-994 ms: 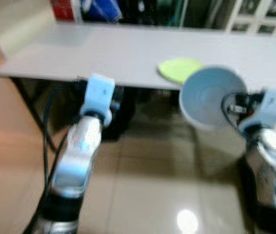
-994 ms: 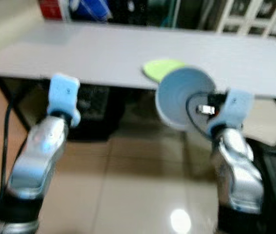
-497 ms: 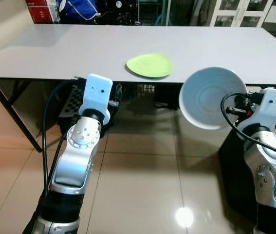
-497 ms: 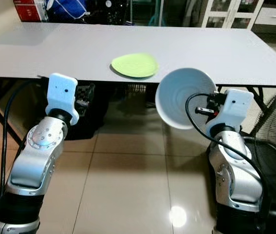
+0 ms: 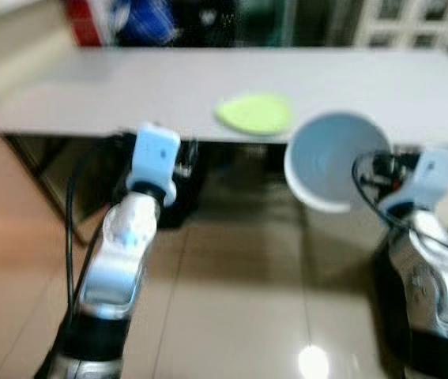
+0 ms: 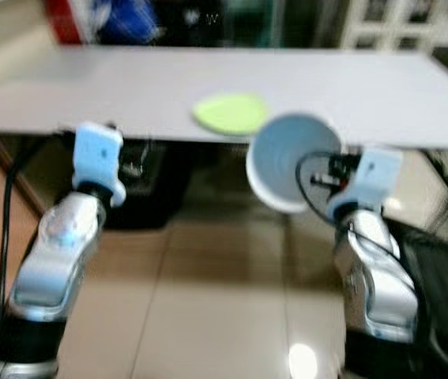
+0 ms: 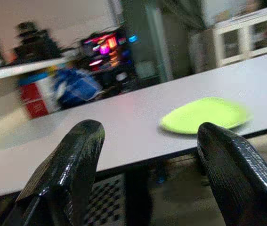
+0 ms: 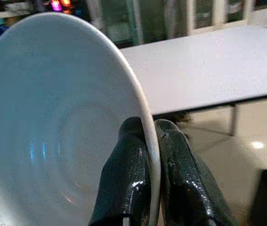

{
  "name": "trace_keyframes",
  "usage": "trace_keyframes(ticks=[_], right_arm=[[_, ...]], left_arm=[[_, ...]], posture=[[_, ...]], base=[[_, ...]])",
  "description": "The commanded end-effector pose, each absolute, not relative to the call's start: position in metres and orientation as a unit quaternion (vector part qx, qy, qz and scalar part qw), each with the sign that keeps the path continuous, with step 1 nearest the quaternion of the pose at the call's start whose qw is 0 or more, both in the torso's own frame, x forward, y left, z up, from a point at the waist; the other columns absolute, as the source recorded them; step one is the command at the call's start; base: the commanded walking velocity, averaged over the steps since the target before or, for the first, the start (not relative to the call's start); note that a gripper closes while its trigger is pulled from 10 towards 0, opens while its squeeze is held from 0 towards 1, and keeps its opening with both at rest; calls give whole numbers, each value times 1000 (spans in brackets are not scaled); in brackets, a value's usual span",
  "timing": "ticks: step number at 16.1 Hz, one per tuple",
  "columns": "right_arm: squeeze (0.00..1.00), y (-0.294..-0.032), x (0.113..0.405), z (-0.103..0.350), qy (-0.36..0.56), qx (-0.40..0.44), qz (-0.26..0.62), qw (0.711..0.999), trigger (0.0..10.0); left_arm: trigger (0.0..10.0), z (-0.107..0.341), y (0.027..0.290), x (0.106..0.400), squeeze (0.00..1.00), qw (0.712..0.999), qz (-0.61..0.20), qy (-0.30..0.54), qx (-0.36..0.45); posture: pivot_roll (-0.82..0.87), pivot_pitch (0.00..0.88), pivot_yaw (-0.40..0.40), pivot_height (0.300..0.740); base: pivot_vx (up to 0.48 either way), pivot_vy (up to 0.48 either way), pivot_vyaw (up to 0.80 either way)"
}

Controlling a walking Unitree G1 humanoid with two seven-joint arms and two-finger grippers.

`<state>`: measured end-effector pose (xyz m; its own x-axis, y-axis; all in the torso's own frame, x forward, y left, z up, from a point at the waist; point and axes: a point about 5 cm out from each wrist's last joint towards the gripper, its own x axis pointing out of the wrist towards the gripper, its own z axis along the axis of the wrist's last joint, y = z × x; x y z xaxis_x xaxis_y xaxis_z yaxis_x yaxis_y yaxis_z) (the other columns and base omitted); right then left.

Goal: Setting the table

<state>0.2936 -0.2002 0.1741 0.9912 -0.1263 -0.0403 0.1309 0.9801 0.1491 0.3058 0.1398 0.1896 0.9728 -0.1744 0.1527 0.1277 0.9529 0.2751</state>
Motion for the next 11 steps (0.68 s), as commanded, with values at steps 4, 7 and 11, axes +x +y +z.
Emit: trace_keyframes(ticks=[4, 7, 11], right_arm=[[0, -197, 297, 171, -13, 76, -65, 995, 10000], [0, -202, 298, 169, -16, 77, -83, 993, 10000], [0, -205, 301, 172, -23, 74, -85, 993, 10000]], left_arm=[[10000, 173, 151, 305, 0, 984, -94, -77, 128], [10000, 169, 150, 304, 0, 981, -116, -75, 134], [10000, 168, 146, 304, 0, 977, -139, -78, 139]], posture=[[-72, 0, 11, 740], [-71, 0, 11, 740], [-77, 0, 11, 740]], base=[[439, 0, 0], [439, 0, 0], [439, 0, -800]])
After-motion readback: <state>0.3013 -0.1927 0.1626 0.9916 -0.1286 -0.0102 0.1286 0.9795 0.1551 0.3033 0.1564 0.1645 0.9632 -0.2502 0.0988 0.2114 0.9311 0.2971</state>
